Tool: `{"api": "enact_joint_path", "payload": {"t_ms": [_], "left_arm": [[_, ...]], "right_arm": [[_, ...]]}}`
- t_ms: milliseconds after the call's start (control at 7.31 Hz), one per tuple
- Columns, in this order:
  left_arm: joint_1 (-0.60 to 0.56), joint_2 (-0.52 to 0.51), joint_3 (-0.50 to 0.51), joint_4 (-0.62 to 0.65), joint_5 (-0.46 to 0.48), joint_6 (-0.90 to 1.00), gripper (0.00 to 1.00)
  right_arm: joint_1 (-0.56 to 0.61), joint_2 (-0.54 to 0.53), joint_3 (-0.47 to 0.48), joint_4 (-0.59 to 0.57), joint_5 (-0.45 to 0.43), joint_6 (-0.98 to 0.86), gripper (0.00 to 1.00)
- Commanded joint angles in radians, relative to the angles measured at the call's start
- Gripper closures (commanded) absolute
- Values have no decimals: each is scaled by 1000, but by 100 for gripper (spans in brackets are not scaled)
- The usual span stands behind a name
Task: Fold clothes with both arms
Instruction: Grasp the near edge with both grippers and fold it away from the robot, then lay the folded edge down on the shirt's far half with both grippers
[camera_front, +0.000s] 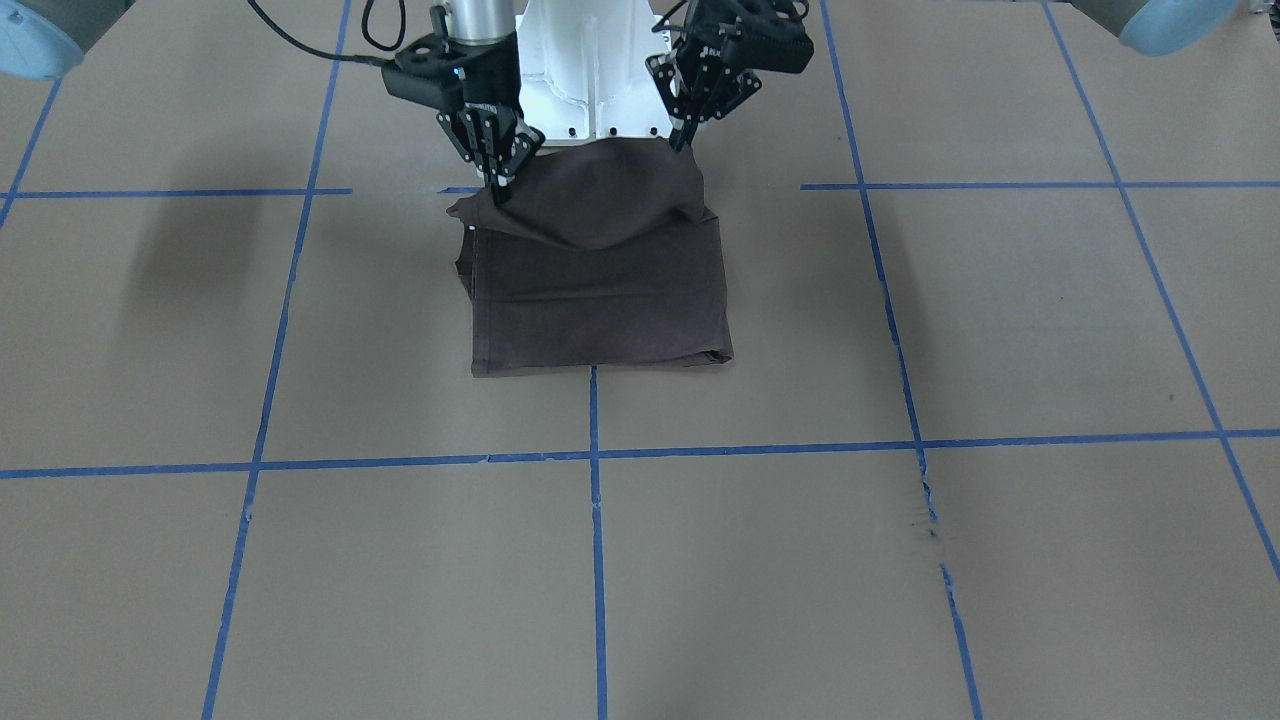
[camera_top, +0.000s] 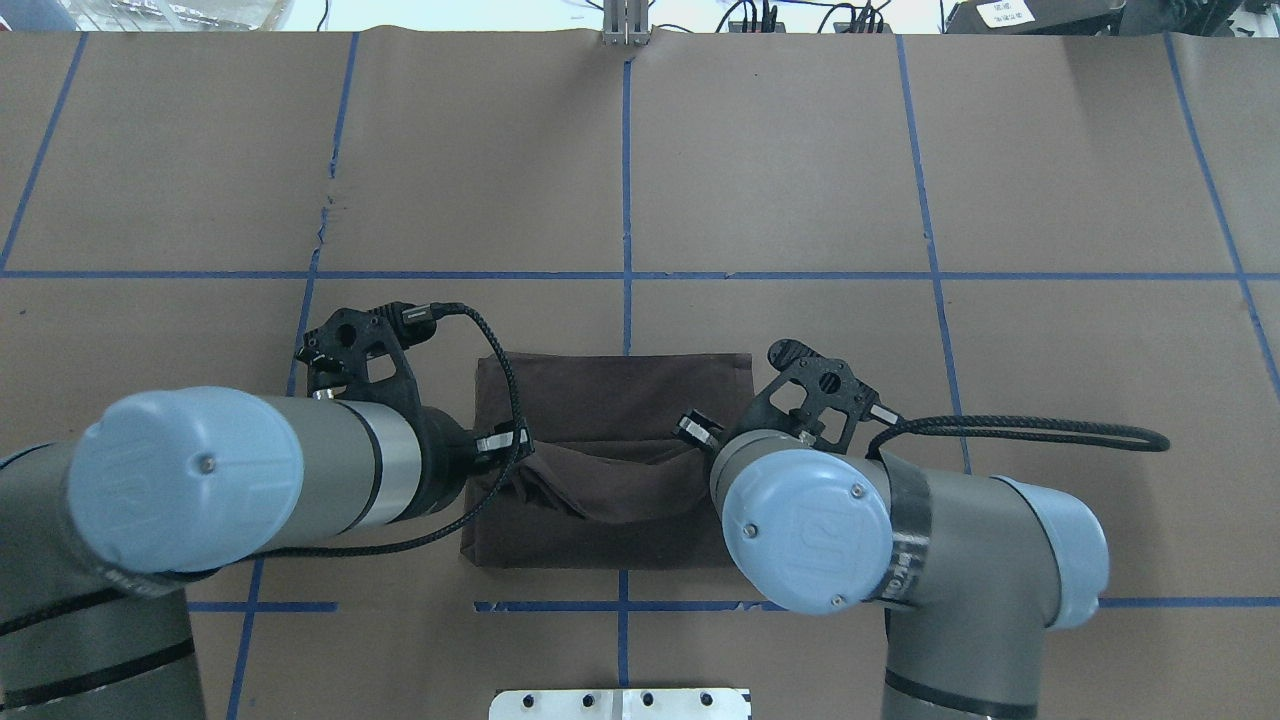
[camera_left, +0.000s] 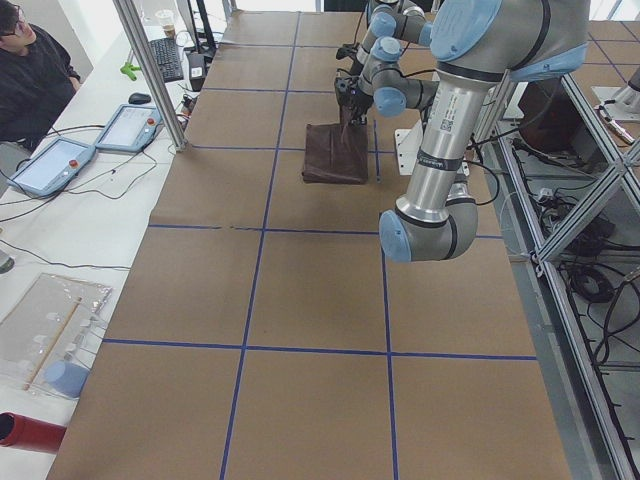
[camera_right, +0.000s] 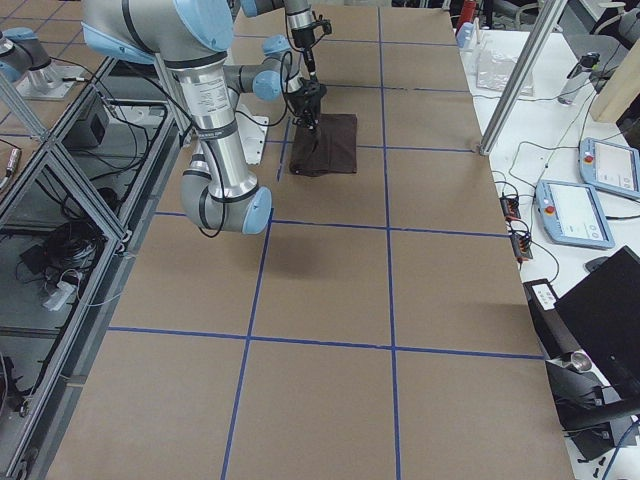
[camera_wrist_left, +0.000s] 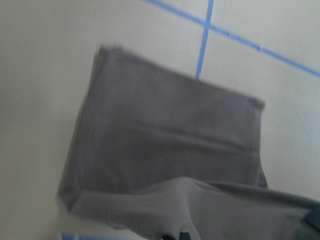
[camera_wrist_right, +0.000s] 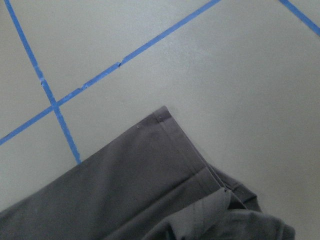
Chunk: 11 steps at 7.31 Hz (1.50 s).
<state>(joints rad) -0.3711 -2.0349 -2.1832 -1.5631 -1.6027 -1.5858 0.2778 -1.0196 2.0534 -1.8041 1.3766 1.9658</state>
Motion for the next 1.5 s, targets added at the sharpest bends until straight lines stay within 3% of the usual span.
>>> {"api": "enact_joint_path", "payload": {"t_ms": [0, 274, 547, 1231, 1368], "left_arm": [[-89, -30, 191, -130, 0, 62, 100], [-136, -51, 365, -248, 0, 105, 100], [-138, -51, 459, -325, 1, 110, 100], [-137, -51, 491, -334, 3, 110, 100], [-137, -51, 491, -334, 1, 110, 100]], "right_arm": [[70, 44, -190, 142, 15, -42, 100], [92, 87, -353, 262, 24, -57, 100], [98, 90, -430, 314, 24, -65, 100], [126, 92, -432, 316, 64, -123, 100], [136, 90, -434, 316, 71, -171, 50]]}}
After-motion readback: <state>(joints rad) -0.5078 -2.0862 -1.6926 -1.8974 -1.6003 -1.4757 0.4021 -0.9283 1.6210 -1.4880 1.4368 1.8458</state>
